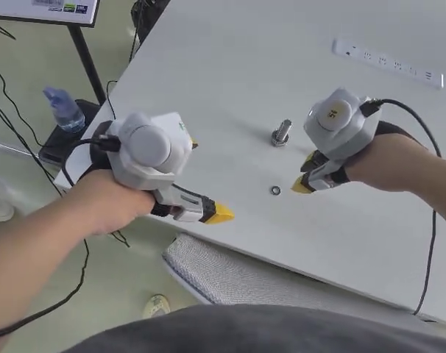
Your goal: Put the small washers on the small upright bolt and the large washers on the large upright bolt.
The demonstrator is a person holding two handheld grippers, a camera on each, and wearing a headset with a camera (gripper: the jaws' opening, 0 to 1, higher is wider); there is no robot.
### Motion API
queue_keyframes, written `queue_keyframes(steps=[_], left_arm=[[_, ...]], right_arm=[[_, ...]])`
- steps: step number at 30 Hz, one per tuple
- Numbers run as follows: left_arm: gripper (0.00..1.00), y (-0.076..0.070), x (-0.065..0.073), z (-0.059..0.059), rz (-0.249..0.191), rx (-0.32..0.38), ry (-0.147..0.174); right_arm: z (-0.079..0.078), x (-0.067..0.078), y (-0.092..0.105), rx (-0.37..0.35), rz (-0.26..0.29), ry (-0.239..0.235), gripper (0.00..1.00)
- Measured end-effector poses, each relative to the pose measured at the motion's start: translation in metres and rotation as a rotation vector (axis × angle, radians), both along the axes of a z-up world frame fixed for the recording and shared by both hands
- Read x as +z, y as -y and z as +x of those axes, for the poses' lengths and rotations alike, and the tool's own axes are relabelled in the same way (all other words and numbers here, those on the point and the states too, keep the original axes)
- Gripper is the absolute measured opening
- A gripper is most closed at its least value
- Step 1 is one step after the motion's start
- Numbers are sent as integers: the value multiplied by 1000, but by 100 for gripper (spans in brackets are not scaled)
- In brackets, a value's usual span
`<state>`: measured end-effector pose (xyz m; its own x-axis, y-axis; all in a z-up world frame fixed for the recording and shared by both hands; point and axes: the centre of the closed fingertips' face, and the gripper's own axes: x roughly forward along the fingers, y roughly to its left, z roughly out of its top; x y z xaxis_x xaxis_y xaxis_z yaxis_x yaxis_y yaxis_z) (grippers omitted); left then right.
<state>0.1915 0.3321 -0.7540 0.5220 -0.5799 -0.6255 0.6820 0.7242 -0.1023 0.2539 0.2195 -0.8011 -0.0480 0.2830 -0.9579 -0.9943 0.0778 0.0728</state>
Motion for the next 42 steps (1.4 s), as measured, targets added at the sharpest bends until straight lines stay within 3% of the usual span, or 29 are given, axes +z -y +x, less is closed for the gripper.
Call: queue_keyframes(steps=[7,13,20,23,33,42], left_arm=[[84,2,2,-1,-5,5,8],[83,2,2,0,1,2,7],[83,2,4,3,-6,-1,9],[83,-1,4,5,-5,5,11],[83,-1,0,4,-2,-5,1],[83,-4,-4,5,0,-6,-6]], right_arm=[[-8,-6,-6,7,11,-6,27],[2,-16,-8,-9,12,-2,27],[11,-36,-13,-23,35,-5,27],[15,-49,-11,-26,21,3,27],[19,-61,-17,-47,22,32,27],[7,-64,-16,-56,9,27,26]])
